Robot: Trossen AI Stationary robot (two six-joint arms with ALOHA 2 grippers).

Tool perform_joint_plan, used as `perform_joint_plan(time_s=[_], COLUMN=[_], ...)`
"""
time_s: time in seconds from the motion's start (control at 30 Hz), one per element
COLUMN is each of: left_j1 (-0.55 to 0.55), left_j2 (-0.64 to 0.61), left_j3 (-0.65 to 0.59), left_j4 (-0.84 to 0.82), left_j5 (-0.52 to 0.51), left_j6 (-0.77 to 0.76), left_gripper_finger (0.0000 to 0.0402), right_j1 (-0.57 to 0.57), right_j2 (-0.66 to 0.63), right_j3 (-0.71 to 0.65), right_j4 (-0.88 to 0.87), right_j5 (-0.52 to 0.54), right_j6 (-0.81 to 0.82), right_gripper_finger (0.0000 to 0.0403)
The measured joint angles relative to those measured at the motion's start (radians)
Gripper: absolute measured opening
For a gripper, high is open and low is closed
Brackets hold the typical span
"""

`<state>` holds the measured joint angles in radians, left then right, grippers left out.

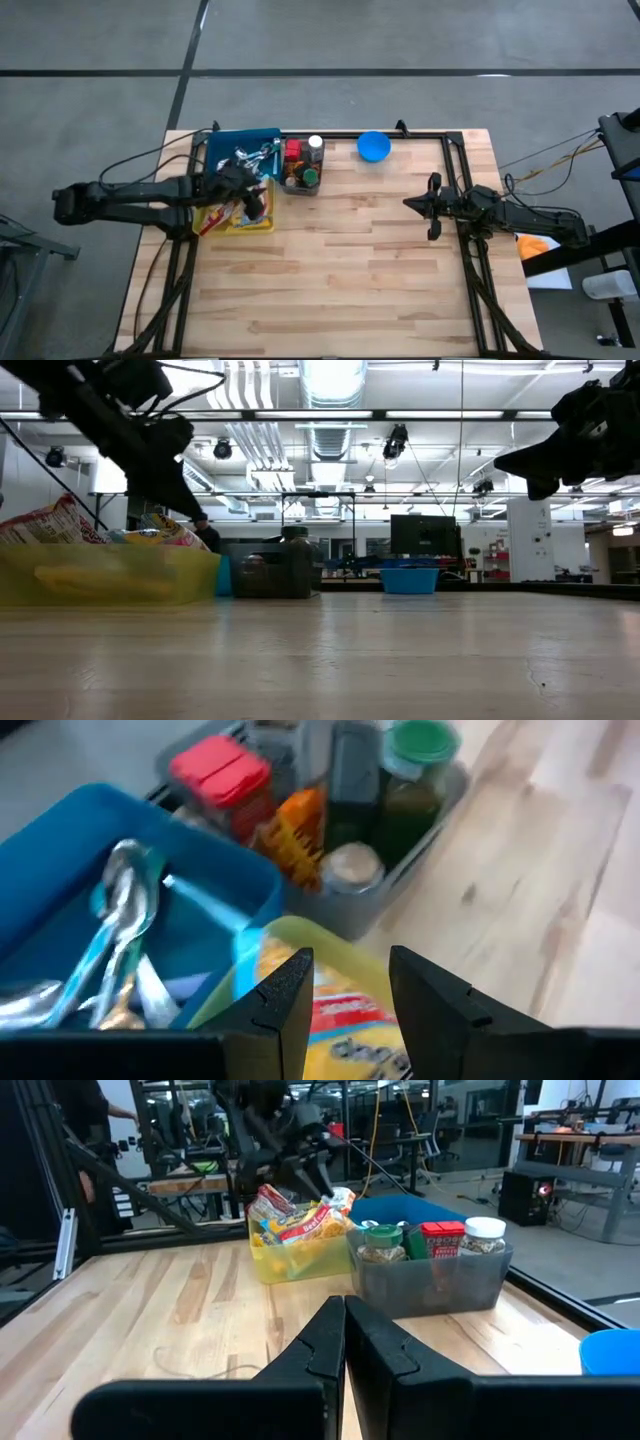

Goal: Pick & Place Food Item
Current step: Return to Home Position

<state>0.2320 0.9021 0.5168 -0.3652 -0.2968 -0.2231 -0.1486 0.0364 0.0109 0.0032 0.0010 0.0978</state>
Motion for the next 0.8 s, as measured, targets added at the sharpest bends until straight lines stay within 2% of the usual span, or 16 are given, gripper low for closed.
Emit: perform_joint_plan(time_s=[0.17,0.23,0.37,0.6,0.73,0.8], left_j1=[-0.065,-0.093,-0.12,-0.135,-0.135,-0.136], left_j2=[-0.13,-0.215,-0.402,-0.709,-0.878,-0.903], left_j3=[-0.194,-0.261,-0.338,-0.445,-0.513,-0.506], left_j4=[0.329,0.401,0.421,0.424,0.403,0.393], left_j5=[-0.002,0.001,0.009,0.159,0.197,0.236], left_j6=[0.1,0.117,0.144,0.271,0.323,0.343], left_gripper_finger=[0.0137,0.0137,0.0137,0.0137,0.0137,0.0137], right_j1=[0.0,0.0,0.0,0.0,0.0,0.0], right_j2=[0.0,0.0,0.0,0.0,0.0,0.0], right_j3=[0.0,0.0,0.0,0.0,0.0,0.0], right_j4=[0.0,0.0,0.0,0.0,0.0,0.0], right_j5=[0.0,0.001,0.001,0.0,0.0,0.0], right_j6=[0.0,0.0,0.0,-0.001,-0.001,0.0], right_gripper_finger=[0.0008,0.0008,0.0008,0.0008,0.0008,0.0008])
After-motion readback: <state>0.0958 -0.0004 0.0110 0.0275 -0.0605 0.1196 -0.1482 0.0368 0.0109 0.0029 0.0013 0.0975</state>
